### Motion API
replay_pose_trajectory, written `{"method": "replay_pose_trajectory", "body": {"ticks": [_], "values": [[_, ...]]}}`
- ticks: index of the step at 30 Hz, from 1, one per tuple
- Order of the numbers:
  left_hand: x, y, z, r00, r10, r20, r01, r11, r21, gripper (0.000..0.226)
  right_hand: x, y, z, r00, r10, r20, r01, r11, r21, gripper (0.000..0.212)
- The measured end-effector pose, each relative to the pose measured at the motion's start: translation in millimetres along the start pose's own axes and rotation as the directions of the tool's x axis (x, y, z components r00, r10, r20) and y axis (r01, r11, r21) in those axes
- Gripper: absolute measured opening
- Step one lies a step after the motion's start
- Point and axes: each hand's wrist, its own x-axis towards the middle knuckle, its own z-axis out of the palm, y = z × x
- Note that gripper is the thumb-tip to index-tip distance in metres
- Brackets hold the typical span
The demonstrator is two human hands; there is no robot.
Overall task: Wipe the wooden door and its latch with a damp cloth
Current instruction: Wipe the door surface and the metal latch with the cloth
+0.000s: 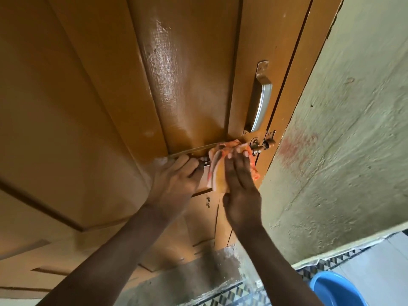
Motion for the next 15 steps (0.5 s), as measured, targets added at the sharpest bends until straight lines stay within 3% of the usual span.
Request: {"method": "replay_pose_trajectory", "body": {"ticks": [5,11,13,15], "values": [[-1,-3,-1,0.995,0.065,-0.078,-0.058,0.995,0.087,0.027,21,4,-3,0.970,0.207,-0.124,-0.205,0.978,0.032,0.071],[-4,-5,-2,0.992,0.112,-0.052,-0.107,0.990,0.095,0.025,-5,-7,3,0.998,0.031,-0.053,-0.028,0.998,0.057,0.084],[-5,-4,-2,0.995,0.098,-0.038,-0.093,0.990,0.108,0.031,0,8,-12,0.972,0.136,-0.192,-0.114,0.986,0.119,0.071],[-5,-2,-1,0.997,0.075,-0.012,-0.074,0.991,0.112,0.034,9,21,-25,0.891,0.285,-0.354,-0.225,0.953,0.202,0.062]]}}
